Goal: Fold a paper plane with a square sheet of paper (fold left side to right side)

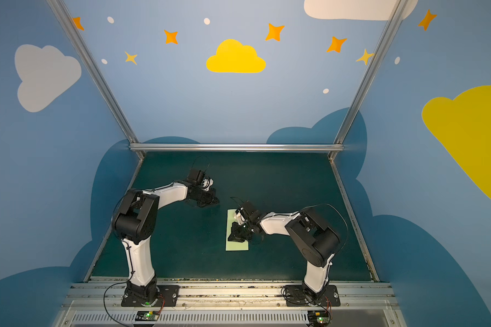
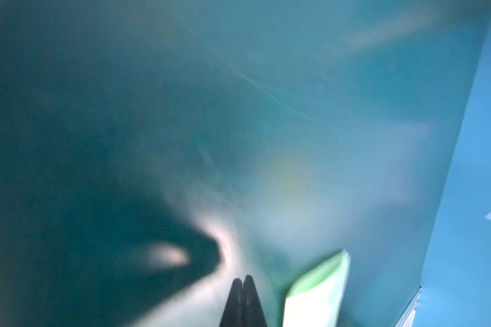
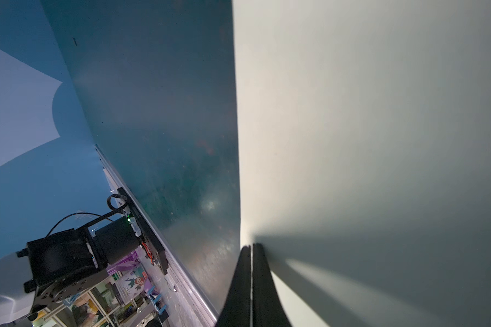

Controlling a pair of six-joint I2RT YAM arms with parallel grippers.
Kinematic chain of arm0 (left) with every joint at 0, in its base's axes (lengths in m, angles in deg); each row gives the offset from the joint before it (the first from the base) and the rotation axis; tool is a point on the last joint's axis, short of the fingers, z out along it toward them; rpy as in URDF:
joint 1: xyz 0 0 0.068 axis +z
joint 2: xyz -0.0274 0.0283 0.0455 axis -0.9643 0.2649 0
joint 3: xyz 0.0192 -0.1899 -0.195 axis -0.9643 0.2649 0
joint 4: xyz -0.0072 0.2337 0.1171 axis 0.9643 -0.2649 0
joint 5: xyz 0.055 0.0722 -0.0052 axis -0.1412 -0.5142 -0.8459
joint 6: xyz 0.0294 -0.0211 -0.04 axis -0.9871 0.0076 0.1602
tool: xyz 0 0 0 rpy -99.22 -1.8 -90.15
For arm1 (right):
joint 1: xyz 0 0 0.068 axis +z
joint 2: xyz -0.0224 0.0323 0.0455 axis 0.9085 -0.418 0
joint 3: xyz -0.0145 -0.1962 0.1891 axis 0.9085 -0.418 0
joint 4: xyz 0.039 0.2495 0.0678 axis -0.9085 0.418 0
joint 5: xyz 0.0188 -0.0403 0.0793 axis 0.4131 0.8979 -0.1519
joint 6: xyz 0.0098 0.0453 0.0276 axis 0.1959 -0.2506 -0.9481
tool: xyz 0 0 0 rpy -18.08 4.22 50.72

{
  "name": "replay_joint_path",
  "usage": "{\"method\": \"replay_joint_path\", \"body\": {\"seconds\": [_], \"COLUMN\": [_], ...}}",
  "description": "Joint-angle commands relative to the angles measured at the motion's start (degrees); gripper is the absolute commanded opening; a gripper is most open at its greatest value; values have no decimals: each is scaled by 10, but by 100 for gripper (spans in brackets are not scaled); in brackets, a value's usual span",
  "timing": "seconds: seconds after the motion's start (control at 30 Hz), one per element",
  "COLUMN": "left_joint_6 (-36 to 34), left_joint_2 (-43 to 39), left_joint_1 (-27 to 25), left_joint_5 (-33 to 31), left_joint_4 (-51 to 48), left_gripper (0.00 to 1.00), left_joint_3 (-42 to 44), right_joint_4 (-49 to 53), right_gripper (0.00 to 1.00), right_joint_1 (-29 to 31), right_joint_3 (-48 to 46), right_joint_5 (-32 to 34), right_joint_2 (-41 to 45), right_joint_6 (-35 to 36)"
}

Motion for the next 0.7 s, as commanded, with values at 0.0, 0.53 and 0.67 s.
{"method": "replay_joint_path", "body": {"seconds": [0.0,0.53,0.67], "left_joint_6": [-2,-33,-38], "left_joint_2": [-86,-171,-133], "left_joint_1": [-25,-191,-198], "left_joint_5": [-9,-153,-156], "left_joint_4": [-16,-54,-52], "left_gripper": [8,43,43], "left_joint_3": [35,112,88], "right_joint_4": [87,148,125], "right_gripper": [0,47,47], "right_joint_1": [-8,-57,-57], "right_joint_3": [46,-142,-181], "right_joint_5": [1,88,86], "right_joint_2": [41,296,311], "right_joint_6": [46,-24,-47]}}
